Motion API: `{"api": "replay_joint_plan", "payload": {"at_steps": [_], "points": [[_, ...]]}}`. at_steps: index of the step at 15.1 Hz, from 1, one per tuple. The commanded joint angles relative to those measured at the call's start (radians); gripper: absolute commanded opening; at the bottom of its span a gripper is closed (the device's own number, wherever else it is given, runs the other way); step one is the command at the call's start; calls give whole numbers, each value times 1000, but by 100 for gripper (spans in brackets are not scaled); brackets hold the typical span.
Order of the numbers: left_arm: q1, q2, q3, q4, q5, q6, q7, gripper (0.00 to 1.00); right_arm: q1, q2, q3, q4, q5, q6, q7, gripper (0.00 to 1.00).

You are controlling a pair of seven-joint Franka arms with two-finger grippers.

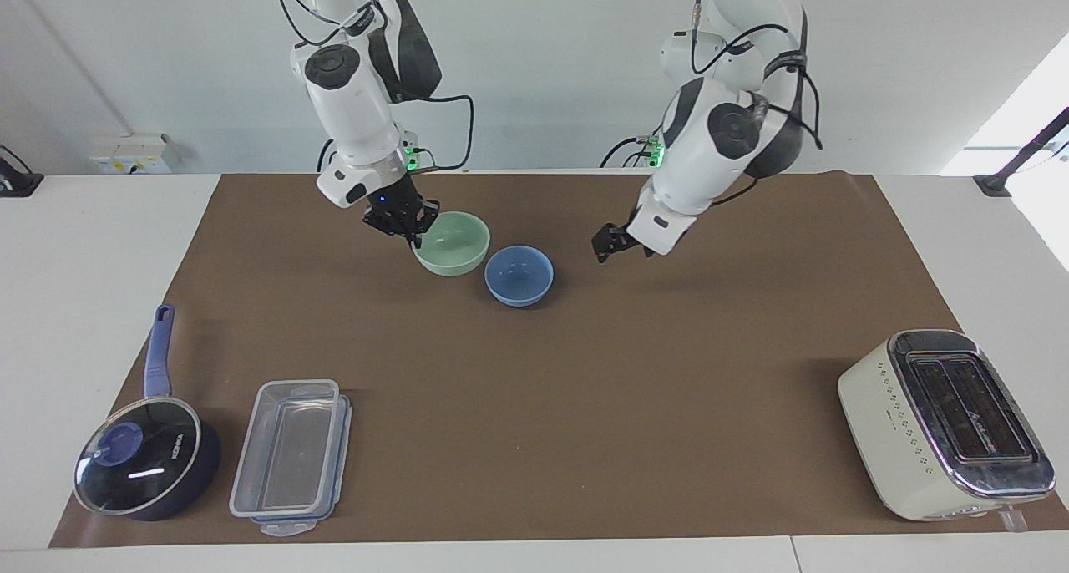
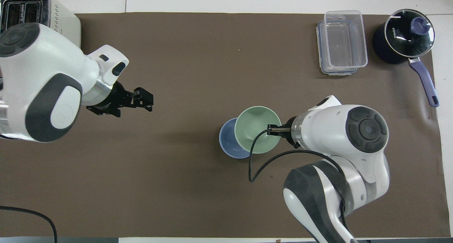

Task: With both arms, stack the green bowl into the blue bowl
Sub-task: 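Lower the green bowl into the blue bowl with the right gripper while the left retracts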

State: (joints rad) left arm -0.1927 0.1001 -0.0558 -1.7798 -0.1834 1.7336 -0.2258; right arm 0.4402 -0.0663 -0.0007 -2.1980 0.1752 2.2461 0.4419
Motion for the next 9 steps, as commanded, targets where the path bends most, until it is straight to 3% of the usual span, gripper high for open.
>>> {"api": "replay_joint_plan", "payload": {"at_steps": [1, 3, 7, 9], "points": [[103, -54, -12, 2, 51, -83, 150, 100, 15, 52, -9, 15, 27, 29, 0, 0], [124, -85, -10, 28, 110, -133, 200, 100, 21, 97, -9, 38, 29, 29, -3, 0], [125, -74, 5, 186, 147, -317, 220, 100, 41, 91, -9, 32, 115, -6, -3, 0], [124, -88, 5, 186, 147, -344, 223, 100, 46, 89, -9, 30, 118, -14, -5, 0]]}}
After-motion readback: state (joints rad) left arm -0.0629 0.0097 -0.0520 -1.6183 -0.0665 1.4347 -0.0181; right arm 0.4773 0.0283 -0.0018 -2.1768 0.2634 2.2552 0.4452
